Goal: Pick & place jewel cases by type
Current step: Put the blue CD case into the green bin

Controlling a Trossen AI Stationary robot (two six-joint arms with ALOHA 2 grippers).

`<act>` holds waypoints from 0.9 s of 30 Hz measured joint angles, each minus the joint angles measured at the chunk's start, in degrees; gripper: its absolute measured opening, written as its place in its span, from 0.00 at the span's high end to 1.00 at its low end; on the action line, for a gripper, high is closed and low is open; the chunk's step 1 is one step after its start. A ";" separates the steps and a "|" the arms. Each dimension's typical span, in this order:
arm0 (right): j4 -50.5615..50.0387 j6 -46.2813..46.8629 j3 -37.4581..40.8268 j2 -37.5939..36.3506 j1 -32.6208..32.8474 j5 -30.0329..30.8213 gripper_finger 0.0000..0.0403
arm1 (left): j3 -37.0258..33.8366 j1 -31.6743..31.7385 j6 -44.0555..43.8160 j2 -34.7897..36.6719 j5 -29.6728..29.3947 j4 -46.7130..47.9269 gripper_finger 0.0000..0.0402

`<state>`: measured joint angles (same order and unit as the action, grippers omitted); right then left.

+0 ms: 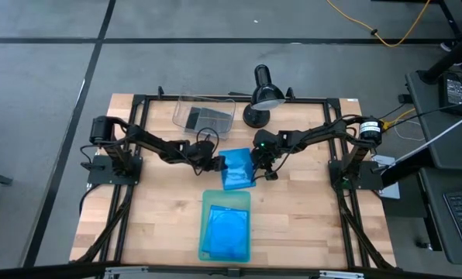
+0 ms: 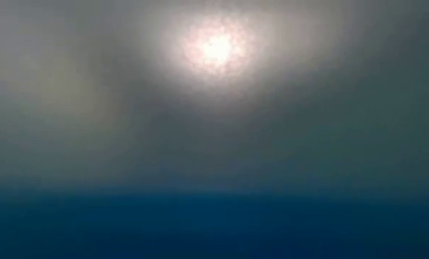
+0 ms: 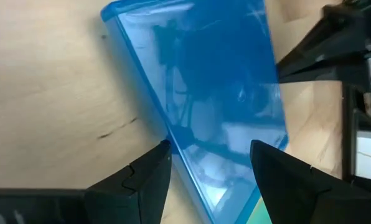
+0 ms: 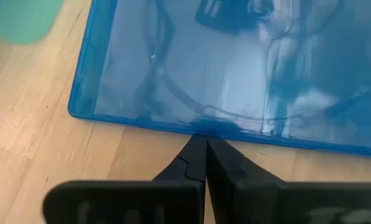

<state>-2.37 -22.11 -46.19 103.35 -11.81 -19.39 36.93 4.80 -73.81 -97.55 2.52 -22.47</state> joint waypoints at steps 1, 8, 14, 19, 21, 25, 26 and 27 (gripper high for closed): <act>-0.03 0.00 0.00 0.00 0.00 -0.01 0.99 | 0.00 0.00 0.03 0.44 -0.35 0.17 0.48; -0.20 -0.02 -0.02 0.00 -0.02 -0.05 0.99 | 0.00 0.13 1.96 4.85 -4.28 0.44 0.48; 1.76 -0.26 -0.37 0.28 0.03 0.28 0.99 | 1.53 -0.25 4.93 9.23 -2.64 -9.14 0.49; 2.27 -0.26 -0.31 0.31 0.02 0.32 0.99 | 5.50 -0.15 6.82 7.11 -2.12 1.50 0.53; 2.42 -0.01 -0.24 0.28 0.02 0.45 0.99 | 5.74 -0.38 7.00 5.26 0.57 1.42 0.55; 2.31 0.83 -0.23 0.28 0.02 0.07 0.99 | 6.37 -0.42 6.59 2.34 1.06 -4.28 0.58; 2.27 0.83 -0.22 0.28 0.02 0.06 0.99 | 6.46 -0.32 6.25 1.98 0.95 -4.96 0.58; 2.25 0.83 -0.22 0.28 0.02 0.07 0.99 | 6.83 -0.25 6.20 1.73 0.90 -4.97 0.58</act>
<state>-0.12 -21.28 -46.41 103.63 -11.79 -19.31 43.76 4.55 -67.61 -95.83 3.42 -27.44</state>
